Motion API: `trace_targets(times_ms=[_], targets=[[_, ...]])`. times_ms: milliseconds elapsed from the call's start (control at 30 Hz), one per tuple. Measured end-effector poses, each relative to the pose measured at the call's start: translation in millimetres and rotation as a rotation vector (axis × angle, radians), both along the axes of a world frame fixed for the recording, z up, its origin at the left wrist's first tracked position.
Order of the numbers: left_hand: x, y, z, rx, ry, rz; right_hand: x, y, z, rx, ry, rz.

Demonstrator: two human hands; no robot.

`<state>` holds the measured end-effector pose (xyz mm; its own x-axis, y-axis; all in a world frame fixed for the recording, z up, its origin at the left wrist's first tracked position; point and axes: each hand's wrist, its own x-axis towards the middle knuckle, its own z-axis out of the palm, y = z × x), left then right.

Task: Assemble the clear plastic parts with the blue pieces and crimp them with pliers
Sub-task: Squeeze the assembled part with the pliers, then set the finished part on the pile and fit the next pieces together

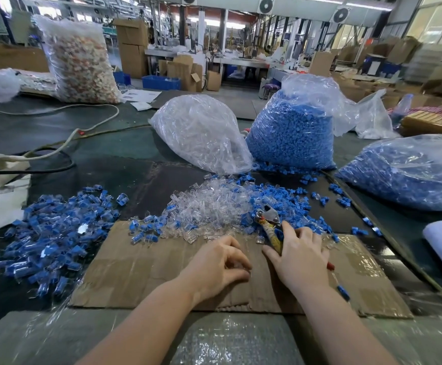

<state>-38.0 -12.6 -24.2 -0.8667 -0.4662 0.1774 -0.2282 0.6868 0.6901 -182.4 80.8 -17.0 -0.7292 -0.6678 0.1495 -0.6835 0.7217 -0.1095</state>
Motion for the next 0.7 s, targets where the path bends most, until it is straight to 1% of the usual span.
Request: trace_targets(times_ms=[67, 167, 267, 400, 500, 700], targets=[[-4, -4, -2, -0.022, 0.038, 0.118, 2, -3, 1, -0.025, -0.008, 0.018], [-10, -9, -4, 0.007, 0.130, 0.287, 8, -9, 3, -0.106, 0.034, 0.068], [-13, -9, -7, 0.010, 0.187, 0.370, 13, -16, 2, -0.181, 0.090, 0.154], [-13, -9, -11, -0.007, 0.234, 0.396, 17, -31, 0, -0.192, 0.122, 0.230], [-11, -9, -12, 0.007, 0.255, 0.386, 17, -43, -1, -0.178, 0.129, 0.226], [-10, -9, -14, 0.016, 0.267, 0.396, 19, -58, 0, -0.078, 0.102, 0.180]])
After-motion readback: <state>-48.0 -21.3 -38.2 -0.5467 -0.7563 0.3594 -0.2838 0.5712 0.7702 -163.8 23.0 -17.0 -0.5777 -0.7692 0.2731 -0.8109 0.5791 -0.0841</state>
